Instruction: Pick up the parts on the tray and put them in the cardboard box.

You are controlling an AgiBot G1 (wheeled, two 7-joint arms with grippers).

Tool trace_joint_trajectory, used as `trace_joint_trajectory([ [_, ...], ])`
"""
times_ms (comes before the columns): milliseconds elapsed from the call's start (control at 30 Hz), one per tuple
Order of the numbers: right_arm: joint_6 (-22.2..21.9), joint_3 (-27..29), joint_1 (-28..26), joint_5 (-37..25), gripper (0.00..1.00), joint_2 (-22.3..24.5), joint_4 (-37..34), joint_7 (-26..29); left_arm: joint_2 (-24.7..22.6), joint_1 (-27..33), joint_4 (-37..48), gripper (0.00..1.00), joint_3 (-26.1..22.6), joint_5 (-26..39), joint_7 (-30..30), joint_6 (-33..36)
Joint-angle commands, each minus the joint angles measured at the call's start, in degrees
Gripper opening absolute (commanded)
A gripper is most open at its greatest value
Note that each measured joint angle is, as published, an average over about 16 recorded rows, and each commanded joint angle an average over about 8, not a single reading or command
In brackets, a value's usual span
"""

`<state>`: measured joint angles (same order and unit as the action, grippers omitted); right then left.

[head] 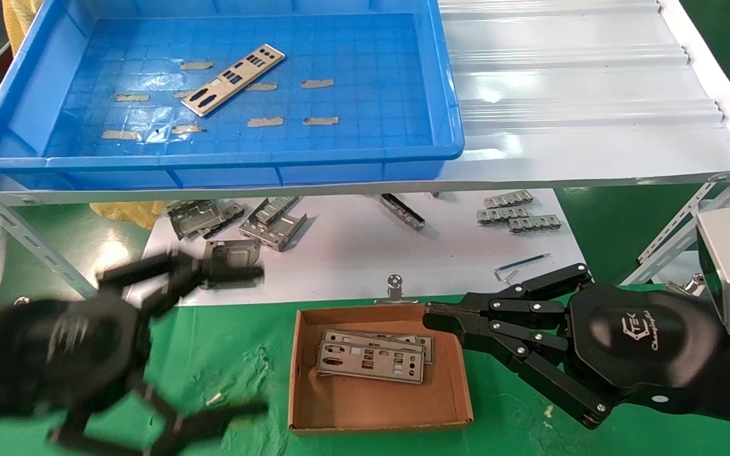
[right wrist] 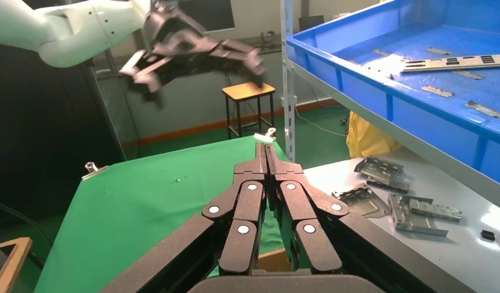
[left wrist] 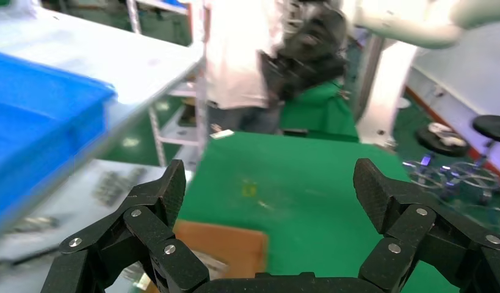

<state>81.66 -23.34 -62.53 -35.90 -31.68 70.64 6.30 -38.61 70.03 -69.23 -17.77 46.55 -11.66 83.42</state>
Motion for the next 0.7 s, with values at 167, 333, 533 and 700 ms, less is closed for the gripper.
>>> trace_joint_trajectory([
  [167,0.00,0.00,0.00,0.00,0.00,0.00,0.00,0.00,-5.95,12.76,8.93,1.00,-3.11,8.01,-0.35,-3.27],
  [333,0.00,0.00,0.00,0.00,0.00,0.00,0.00,0.00,-13.37,25.14,24.30,1.00,-6.61,16.93,3.31,-7.60],
  [533,0.00,0.00,0.00,0.00,0.00,0.00,0.00,0.00,-21.19,35.44,42.56,1.00,-9.37,24.76,8.89,-16.96],
  [700,0.00,0.00,0.00,0.00,0.00,0.00,0.00,0.00,-26.35,40.17,53.20,1.00,-11.46,29.48,11.00,-25.40],
])
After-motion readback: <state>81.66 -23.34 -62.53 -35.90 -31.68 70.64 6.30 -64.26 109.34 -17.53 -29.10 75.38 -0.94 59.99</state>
